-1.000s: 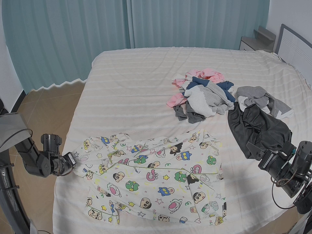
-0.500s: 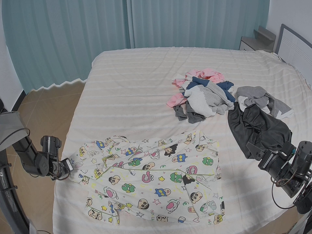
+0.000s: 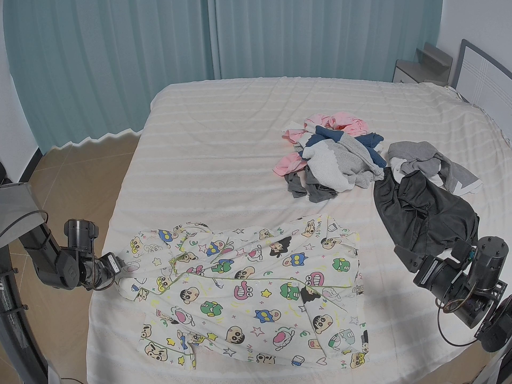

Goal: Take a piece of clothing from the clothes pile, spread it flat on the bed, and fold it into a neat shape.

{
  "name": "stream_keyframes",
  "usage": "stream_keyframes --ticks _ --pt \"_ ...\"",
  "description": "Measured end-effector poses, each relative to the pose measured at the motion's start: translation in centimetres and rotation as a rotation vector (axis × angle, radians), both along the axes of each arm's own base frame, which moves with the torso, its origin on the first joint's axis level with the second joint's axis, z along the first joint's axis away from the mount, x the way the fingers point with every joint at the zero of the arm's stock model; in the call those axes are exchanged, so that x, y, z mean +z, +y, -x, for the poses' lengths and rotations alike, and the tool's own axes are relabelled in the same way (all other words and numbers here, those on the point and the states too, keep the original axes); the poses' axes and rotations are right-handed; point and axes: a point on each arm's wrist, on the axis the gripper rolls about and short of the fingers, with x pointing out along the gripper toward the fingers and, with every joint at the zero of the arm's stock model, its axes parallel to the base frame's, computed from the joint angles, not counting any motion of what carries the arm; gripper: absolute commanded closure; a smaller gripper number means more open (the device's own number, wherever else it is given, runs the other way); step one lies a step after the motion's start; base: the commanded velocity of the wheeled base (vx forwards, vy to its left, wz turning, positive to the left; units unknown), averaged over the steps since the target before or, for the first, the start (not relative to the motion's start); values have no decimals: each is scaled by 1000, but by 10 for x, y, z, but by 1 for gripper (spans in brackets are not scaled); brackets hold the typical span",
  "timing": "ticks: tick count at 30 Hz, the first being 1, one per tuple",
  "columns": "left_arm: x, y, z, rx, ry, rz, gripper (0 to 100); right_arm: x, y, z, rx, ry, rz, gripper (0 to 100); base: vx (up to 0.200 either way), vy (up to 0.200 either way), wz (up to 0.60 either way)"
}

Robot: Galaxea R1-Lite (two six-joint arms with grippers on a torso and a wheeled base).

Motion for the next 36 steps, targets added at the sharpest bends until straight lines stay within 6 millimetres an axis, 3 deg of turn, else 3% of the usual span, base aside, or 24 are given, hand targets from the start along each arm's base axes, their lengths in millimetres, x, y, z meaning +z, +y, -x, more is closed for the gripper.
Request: stream_keyframes --ticks 7,16,21,36 --pt "9 -1 -1 -20 -65 134 0 -28 19 -4 138 135 29 0 0 0 0" --pt "35 3 6 -203 -151 584 0 -79 40 -19 261 345 51 0 0 0 0" --pt "42 8 17 -295 -155 750 0 -100 53 -19 313 434 -8 0 0 0 0" --pt "46 26 25 -261 -210 782 0 -130 72 -27 341 507 -50 0 0 0 0"
